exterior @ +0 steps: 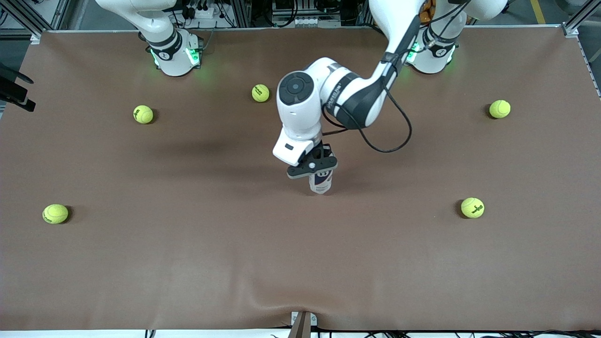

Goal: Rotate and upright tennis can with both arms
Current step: 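Lift the can with the left gripper and rotate it upright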

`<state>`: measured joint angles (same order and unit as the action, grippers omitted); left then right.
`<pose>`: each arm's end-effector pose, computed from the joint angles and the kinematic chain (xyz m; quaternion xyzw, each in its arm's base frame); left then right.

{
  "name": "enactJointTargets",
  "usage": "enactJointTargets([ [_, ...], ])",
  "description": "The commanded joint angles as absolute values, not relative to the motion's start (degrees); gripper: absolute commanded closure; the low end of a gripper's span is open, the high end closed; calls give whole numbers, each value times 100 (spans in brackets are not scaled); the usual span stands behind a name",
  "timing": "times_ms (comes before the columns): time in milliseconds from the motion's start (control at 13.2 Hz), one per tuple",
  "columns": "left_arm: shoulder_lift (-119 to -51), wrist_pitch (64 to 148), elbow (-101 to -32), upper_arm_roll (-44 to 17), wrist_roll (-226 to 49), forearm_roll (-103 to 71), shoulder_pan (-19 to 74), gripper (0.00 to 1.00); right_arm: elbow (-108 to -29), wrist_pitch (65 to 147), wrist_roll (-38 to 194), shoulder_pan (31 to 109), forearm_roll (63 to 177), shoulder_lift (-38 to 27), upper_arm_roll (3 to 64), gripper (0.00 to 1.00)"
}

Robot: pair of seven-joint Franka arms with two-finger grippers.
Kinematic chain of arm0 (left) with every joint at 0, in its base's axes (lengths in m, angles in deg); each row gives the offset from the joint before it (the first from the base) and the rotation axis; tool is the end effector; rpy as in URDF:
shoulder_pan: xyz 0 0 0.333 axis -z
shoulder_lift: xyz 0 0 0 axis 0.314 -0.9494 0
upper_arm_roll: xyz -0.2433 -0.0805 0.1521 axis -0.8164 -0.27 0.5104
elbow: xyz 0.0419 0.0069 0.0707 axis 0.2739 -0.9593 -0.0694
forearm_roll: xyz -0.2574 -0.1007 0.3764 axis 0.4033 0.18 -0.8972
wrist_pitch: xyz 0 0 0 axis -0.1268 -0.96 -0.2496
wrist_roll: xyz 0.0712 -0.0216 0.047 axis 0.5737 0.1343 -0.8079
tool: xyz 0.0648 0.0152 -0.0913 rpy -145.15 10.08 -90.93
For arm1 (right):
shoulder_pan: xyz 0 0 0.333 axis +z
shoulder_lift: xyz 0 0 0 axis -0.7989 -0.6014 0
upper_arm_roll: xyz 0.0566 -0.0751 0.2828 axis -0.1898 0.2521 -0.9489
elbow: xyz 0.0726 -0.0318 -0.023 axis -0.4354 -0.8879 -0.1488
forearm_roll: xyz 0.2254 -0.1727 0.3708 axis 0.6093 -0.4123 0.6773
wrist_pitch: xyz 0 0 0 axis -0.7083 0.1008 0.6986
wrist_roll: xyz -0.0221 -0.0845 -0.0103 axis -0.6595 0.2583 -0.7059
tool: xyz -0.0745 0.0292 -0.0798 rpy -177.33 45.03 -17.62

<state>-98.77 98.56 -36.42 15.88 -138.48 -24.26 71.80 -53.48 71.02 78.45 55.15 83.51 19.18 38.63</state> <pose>0.5696 -0.5671 0.3332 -0.9933 -0.1026 -0.0480 0.0249 0.6011 -0.0889 0.6520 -0.9992 0.0314 0.0229 0.0048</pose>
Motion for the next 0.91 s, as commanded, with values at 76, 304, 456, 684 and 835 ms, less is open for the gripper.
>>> enactJointTargets([
  [76,-10009,10061,-3271,1623,-13864,-2057,7104,100,-5324,7107,7907,5443,8428,1901,3833,0],
  [304,-10149,10360,-3279,1605,-13855,-2020,7112,100,-5333,7099,7907,5452,8428,1901,3833,0],
  [456,-10158,10370,-3314,1623,-13864,-1915,7112,100,-5342,7099,7907,5461,8428,1901,3833,0],
  [684,-10220,10353,-3323,1640,-13846,-1529,7068,100,-5342,7107,7907,5461,8437,1901,3833,0],
  [835,-10229,10291,-3358,1658,-13846,-1527,7077,100,-5342,7116,7907,5470,8437,1892,3833,0],
])
